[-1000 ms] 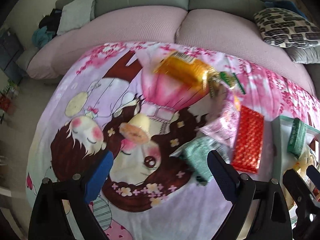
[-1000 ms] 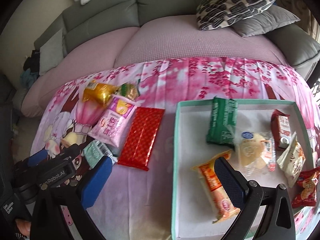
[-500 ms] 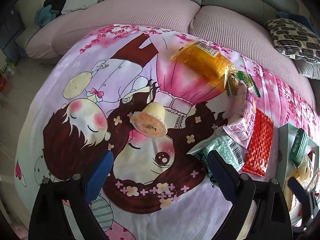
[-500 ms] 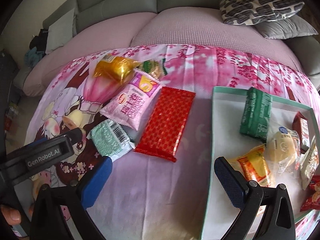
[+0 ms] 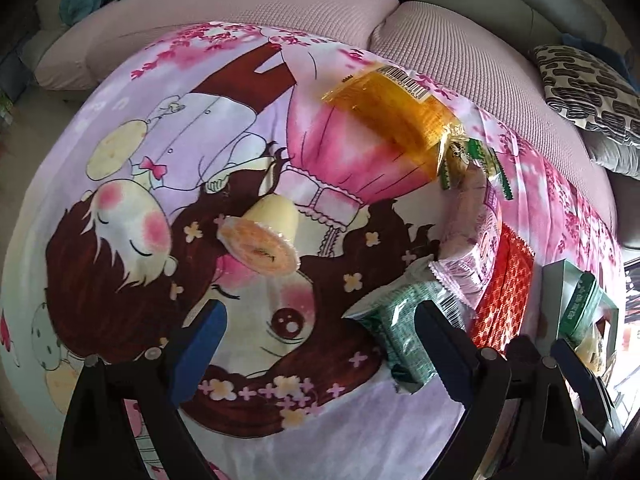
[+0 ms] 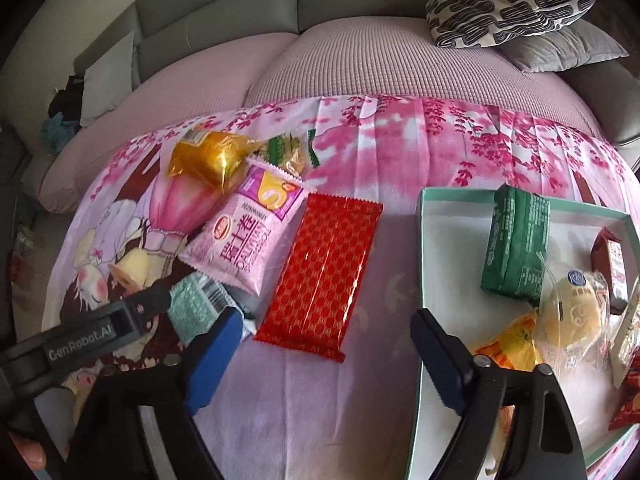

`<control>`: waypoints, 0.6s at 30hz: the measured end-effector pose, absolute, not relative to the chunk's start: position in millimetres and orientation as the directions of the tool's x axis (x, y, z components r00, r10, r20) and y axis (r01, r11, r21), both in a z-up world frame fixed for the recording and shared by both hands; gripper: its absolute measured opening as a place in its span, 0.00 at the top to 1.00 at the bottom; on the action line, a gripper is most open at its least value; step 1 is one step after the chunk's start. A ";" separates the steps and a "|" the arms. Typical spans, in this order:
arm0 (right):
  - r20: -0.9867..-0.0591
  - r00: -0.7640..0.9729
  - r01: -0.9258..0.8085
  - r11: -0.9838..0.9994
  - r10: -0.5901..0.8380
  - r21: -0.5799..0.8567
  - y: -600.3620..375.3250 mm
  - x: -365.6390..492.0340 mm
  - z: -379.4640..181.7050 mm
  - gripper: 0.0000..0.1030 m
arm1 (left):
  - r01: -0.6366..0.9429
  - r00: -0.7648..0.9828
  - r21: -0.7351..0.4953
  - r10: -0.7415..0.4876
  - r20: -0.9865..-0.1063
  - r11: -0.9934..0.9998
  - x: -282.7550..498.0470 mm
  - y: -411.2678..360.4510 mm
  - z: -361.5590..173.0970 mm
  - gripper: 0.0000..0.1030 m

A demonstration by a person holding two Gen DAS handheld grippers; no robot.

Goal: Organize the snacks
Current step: 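Grasp the red patterned pack with the right tool while the left tool grasps the green barcode pack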

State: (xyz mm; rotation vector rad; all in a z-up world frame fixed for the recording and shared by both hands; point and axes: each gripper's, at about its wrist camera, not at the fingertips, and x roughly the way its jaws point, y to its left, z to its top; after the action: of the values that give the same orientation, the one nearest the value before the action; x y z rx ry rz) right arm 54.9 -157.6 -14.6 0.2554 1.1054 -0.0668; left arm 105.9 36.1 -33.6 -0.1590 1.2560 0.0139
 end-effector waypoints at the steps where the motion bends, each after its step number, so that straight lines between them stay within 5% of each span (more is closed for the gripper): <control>1: -0.889 0.450 0.181 0.967 0.080 0.178 -158.7 57.7 -15.9 0.19 | -0.100 0.311 -0.116 -0.079 -0.947 0.988 106.1 34.9 -34.6 0.08; 6: -0.902 0.425 0.180 0.970 0.075 0.165 -156.2 70.6 -26.1 0.29 | -0.103 0.300 -0.142 -0.105 -0.948 0.985 113.4 33.1 -39.2 0.08; 18: -0.925 0.377 0.163 0.980 0.045 0.114 -149.3 100.9 -52.5 0.30 | -0.102 0.299 -0.160 -0.124 -0.946 0.982 120.1 24.6 -49.4 0.08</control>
State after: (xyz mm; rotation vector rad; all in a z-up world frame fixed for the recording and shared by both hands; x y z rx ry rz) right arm 100.9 -149.3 -52.5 0.1984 1.1846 -0.0766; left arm 120.1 24.6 -49.4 -0.2040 1.2697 -0.0148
